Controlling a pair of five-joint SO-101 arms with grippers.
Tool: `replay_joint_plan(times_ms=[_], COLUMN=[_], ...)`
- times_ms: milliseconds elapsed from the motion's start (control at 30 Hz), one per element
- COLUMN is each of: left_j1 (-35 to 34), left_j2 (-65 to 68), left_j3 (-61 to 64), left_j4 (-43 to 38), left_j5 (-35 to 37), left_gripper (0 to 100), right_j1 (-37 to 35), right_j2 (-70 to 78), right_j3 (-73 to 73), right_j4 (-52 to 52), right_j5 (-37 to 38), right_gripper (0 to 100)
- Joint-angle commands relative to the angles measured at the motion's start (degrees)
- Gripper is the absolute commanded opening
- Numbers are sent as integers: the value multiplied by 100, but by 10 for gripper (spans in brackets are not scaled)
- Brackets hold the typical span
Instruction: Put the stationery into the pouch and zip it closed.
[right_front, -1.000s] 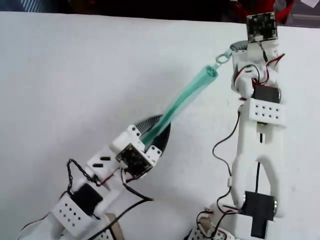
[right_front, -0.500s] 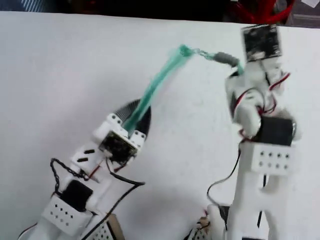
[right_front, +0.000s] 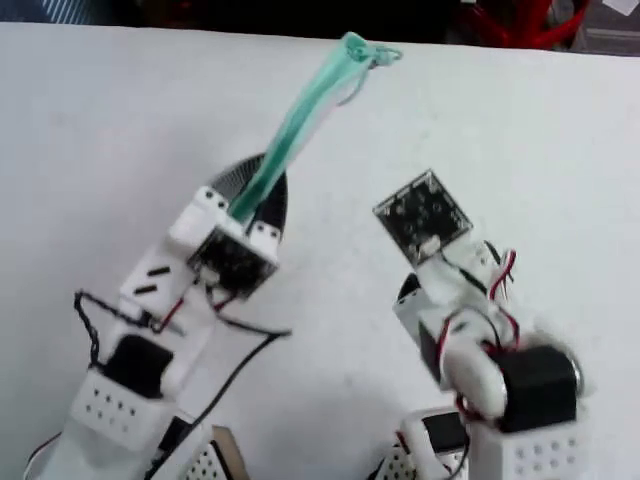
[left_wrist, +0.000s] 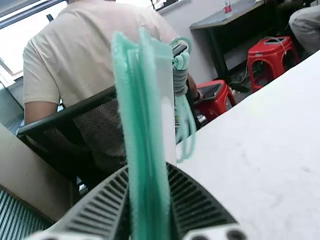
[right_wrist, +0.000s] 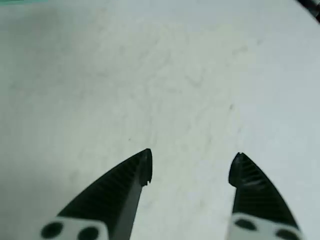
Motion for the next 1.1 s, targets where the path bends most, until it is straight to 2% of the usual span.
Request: replay_joint_plan(times_ms=[0, 67, 133, 300, 367, 500, 567, 700, 833, 967, 1067], left_j1=[-163, -154, -92, 347, 505, 725, 866, 1130, 1138, 1165, 1279], left_j2=[1218, 1754, 2255, 3468, 3996, 5209, 5789, 6255, 6281, 6264, 6264], left_j3=[-1055, -1301, -1477, -1556, -1574, -1899, -2057, -2066, -2127, -2127, -2321], left_j4=[-378, -695, -1002, -1626, -2048, -2690, -2673, -2189, -1626, -1125, -343], left_j5=[-123, -255, -703, -1538, -1811, -2251, -2268, -2242, -1635, -431, 211], left_gripper=[24, 24, 24, 24, 24, 24, 24, 26, 65, 268, 331], right_j1=[215, 646, 1138, 2273, 2571, 2730, 2668, 2659, 2642, 2677, 2677], right_j2=[-435, -611, -708, -716, -716, -725, -743, -725, -725, -725, -725], right_j3=[53, 334, 879, 2980, 3692, 4466, 4642, 4712, 5002, 5090, 5108], right_j4=[-127, -418, -945, -2791, -3433, -4066, -4198, -4242, -4453, -4497, -4488], right_j5=[-18, -105, -352, -448, -466, -1222, -1433, -1380, -1380, -1371, -1371], right_gripper=[244, 243, 228, 119, 113, 112, 112, 112, 112, 112, 112])
